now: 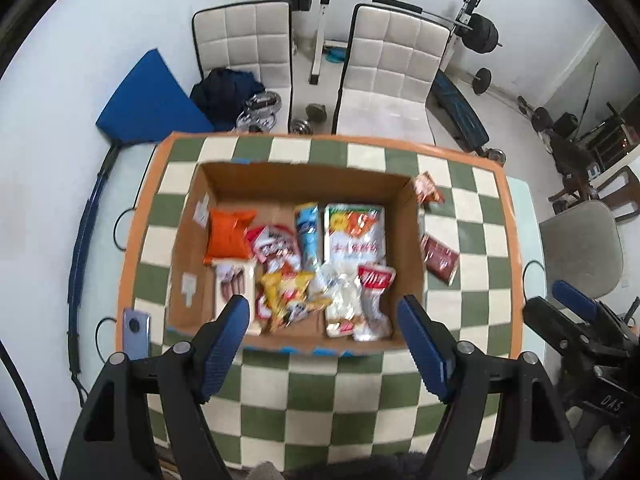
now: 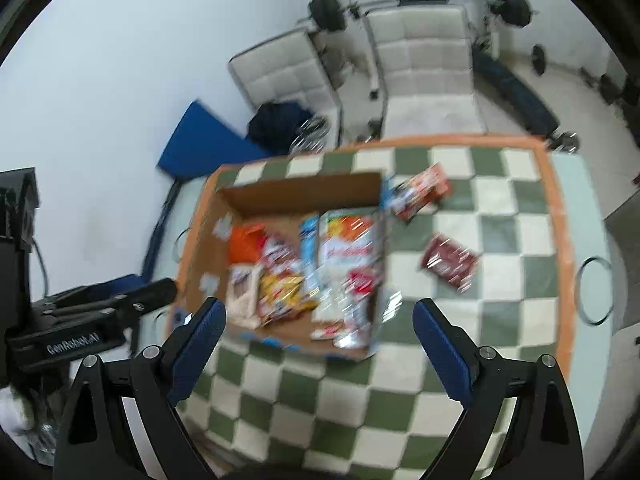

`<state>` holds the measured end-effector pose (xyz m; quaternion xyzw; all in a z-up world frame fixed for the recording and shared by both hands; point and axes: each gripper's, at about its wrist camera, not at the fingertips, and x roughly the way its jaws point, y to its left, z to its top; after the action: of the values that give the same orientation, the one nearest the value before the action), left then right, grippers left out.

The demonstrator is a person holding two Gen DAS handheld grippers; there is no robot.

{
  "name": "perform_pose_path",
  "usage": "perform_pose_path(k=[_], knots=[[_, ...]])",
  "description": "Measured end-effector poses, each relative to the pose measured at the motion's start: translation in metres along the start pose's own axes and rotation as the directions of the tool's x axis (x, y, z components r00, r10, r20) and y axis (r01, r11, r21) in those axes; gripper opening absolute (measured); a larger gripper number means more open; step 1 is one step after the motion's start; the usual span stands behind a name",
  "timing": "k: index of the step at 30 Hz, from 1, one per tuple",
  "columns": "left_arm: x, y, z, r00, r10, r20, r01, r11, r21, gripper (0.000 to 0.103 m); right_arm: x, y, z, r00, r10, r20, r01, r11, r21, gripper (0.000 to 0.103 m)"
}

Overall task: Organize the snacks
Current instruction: 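Raise both grippers away from the box, then move both grippers to the last snacks and grasp the dark red packet with the right gripper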

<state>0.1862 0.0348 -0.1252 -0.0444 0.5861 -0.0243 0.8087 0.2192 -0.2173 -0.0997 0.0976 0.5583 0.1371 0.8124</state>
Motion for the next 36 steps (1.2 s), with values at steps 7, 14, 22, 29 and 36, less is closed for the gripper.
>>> perform_pose_path(k=[7, 14, 22, 29, 36], knots=[[0.037, -0.061, 0.048, 1.000, 0.003, -0.016, -0.002, 0.999, 0.048, 0.075, 0.003, -0.078, 0.029, 0.998, -0.062, -0.016, 0.062, 0.997, 0.048, 0.097], [0.116, -0.126, 0.109, 0.980, 0.180, -0.083, -0.146, 0.938, 0.313, 0.075, 0.102, -0.139, 0.041, 0.969, -0.089, -0.229, 0.089, 0.996, -0.014, 0.097], [0.204, -0.156, 0.144, 0.933, 0.308, -0.187, -0.198, 0.871, 0.449, 0.075, 0.212, -0.159, 0.051, 0.903, -0.166, -0.395, 0.119, 0.983, -0.141, 0.097], [0.249, -0.165, 0.155, 0.907, 0.357, -0.225, -0.205, 0.839, 0.503, 0.075, 0.261, -0.161, 0.050, 0.836, -0.250, -0.488, 0.095, 0.943, -0.320, 0.096], [0.267, -0.164, 0.178, 0.912, 0.338, -0.232, -0.198, 0.858, 0.474, 0.075, 0.287, -0.155, 0.031, 0.798, -0.284, -0.532, 0.026, 0.897, -0.441, 0.096]])
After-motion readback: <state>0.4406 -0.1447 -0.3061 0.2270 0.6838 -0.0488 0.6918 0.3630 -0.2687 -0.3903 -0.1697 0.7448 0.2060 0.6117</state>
